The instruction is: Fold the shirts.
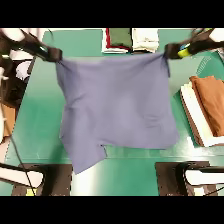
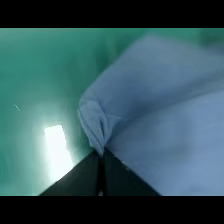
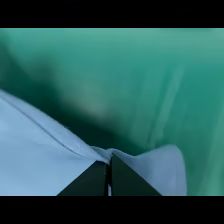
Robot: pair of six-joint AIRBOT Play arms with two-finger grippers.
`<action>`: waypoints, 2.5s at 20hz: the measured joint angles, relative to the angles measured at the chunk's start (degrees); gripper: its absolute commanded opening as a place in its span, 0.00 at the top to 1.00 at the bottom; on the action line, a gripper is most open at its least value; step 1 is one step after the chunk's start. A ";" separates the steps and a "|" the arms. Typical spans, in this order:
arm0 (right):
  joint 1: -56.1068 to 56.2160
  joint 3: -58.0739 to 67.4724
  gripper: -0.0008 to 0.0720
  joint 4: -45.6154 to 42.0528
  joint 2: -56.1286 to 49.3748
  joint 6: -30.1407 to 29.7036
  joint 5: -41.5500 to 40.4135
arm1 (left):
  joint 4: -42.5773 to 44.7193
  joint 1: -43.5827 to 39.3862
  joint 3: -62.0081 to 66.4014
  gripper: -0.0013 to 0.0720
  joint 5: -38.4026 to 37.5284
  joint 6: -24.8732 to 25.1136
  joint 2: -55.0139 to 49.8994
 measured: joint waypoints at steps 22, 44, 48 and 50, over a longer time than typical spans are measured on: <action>-10.60 -38.84 0.17 -5.55 22.73 1.38 14.14 | 0.68 5.70 -49.00 0.31 -3.78 -5.68 30.40; -9.86 -68.35 0.96 1.49 33.18 9.84 2.29 | -0.37 5.70 -57.99 0.30 -0.68 -6.01 34.60; -7.96 -68.37 0.96 0.63 33.18 10.01 1.51 | -3.06 5.70 -60.59 0.29 -0.46 -4.52 34.60; -7.45 -68.37 0.96 0.46 33.20 10.08 1.29 | -4.87 5.70 -63.58 0.29 0.68 -3.87 34.60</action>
